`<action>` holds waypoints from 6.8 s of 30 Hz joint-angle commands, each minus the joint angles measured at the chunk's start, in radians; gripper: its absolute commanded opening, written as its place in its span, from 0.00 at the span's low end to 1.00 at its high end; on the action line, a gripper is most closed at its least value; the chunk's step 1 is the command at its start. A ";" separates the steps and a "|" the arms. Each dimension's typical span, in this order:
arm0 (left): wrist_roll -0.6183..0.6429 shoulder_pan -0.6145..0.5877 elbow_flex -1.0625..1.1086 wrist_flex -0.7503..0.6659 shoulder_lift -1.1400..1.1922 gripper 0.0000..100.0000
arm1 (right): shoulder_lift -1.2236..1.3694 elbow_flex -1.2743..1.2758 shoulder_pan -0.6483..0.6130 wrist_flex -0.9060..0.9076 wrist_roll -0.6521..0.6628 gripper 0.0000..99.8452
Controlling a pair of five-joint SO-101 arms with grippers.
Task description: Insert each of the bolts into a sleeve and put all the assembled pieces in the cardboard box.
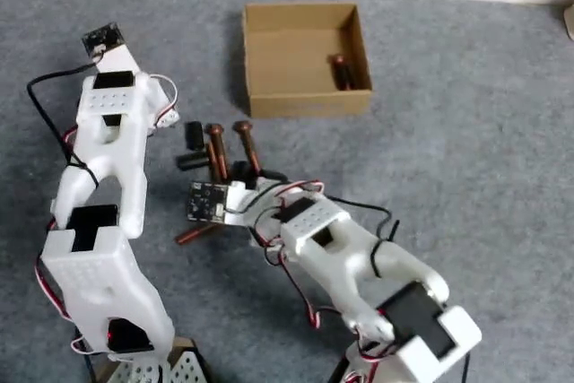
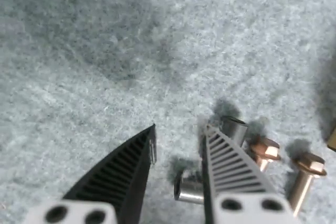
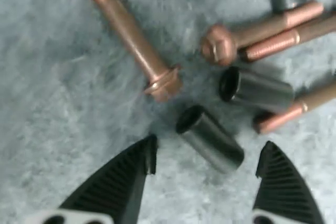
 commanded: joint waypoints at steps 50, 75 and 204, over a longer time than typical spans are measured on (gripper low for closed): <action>0.003 -0.024 -0.042 0.003 -0.010 0.15 | 0.185 -0.389 0.007 0.559 -0.137 0.29; 0.003 -0.024 -0.047 0.003 -0.008 0.15 | 0.188 -0.392 -0.082 0.386 -0.334 0.29; -0.092 0.309 0.519 -0.242 -0.530 0.00 | -1.069 0.593 0.302 0.177 -0.506 0.01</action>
